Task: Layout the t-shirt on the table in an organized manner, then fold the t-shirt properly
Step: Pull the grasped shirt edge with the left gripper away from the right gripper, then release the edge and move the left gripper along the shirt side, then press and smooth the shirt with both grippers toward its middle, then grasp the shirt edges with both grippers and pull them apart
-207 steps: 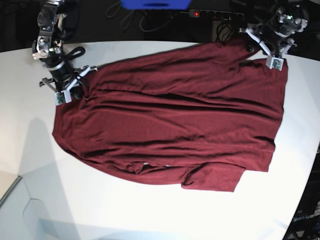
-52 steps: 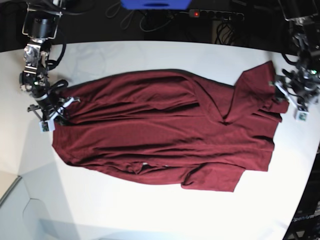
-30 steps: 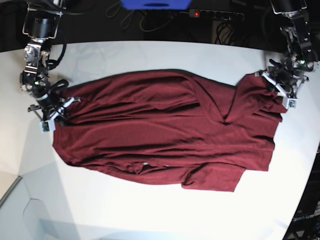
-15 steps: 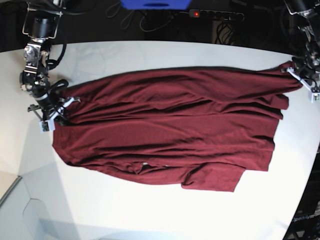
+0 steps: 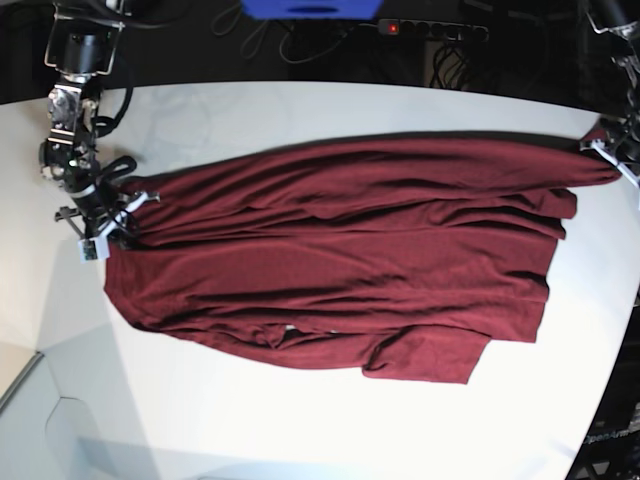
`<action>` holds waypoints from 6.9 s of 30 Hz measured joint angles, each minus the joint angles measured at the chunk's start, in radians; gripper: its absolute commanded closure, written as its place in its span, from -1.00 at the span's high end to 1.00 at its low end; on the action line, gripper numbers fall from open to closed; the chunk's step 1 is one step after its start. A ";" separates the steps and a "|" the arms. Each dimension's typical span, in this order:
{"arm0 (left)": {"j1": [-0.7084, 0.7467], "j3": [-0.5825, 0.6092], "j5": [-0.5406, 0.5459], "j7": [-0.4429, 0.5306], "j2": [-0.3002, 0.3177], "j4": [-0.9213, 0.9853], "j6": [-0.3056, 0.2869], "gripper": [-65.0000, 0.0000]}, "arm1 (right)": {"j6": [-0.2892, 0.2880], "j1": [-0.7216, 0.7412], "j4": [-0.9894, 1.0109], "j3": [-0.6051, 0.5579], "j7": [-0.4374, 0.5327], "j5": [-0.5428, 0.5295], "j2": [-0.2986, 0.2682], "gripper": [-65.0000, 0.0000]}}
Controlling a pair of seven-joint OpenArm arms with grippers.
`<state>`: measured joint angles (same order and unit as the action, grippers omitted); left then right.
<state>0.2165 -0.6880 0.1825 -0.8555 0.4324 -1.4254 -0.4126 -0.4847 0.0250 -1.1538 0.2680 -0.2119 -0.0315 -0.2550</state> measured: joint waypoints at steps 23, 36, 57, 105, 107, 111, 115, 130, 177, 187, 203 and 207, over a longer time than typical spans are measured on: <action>-0.015 -0.010 0.011 -0.003 -0.048 -0.156 -0.002 -0.03 | -0.004 -0.109 -0.204 0.043 -0.094 0.036 0.024 -1.00; -0.270 0.129 -0.010 -0.005 -0.115 -0.107 0.005 -0.03 | 0.004 -0.131 -0.214 0.047 -0.075 0.033 0.068 -1.00; -0.805 0.331 -0.010 0.314 -0.188 0.814 0.019 -0.44 | 0.004 -0.131 -0.215 0.045 -0.077 0.031 0.069 -1.00; -0.398 0.330 0.279 0.226 -0.159 0.093 0.226 -0.43 | -0.059 -0.030 -0.440 -0.061 -0.101 0.042 0.168 -1.00; -0.347 0.331 0.273 0.208 -0.171 0.099 0.222 -0.43 | -0.085 -0.018 -0.430 -0.103 -0.101 0.043 0.187 -1.00; -0.303 0.330 0.267 0.259 -0.169 0.193 0.224 -0.43 | -0.095 -0.008 -0.385 -0.195 -0.099 0.045 0.198 -1.00; -0.317 0.331 0.274 0.338 -0.153 0.299 0.220 -0.43 | -0.095 0.008 -0.336 -0.276 -0.099 0.048 0.192 -1.00; -0.267 0.326 0.293 0.385 -0.089 0.326 0.207 -0.43 | -0.095 0.044 -0.177 -0.286 -0.092 0.049 0.185 -1.00; -0.444 0.335 0.270 0.340 -0.171 0.228 0.227 -0.43 | 0.220 0.584 0.749 -0.352 0.430 0.037 0.140 -1.00; -0.551 0.336 0.271 0.340 -0.227 0.505 0.225 -0.43 | 0.220 0.324 0.255 -0.357 0.316 0.039 0.142 -1.00; -0.653 0.336 0.286 0.712 -0.096 0.885 0.203 -0.43 | 0.220 0.167 0.047 -0.354 0.243 0.042 0.140 -1.00; -0.678 0.336 0.278 0.684 -0.084 0.895 0.212 -0.43 | 0.220 0.119 0.025 -0.354 0.240 0.042 0.139 -1.00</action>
<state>-0.4614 -0.3515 0.4606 -0.1711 0.3485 -0.5304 -0.2005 -0.2646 0.1444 -1.1290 -0.0864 0.0284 0.0105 -0.1158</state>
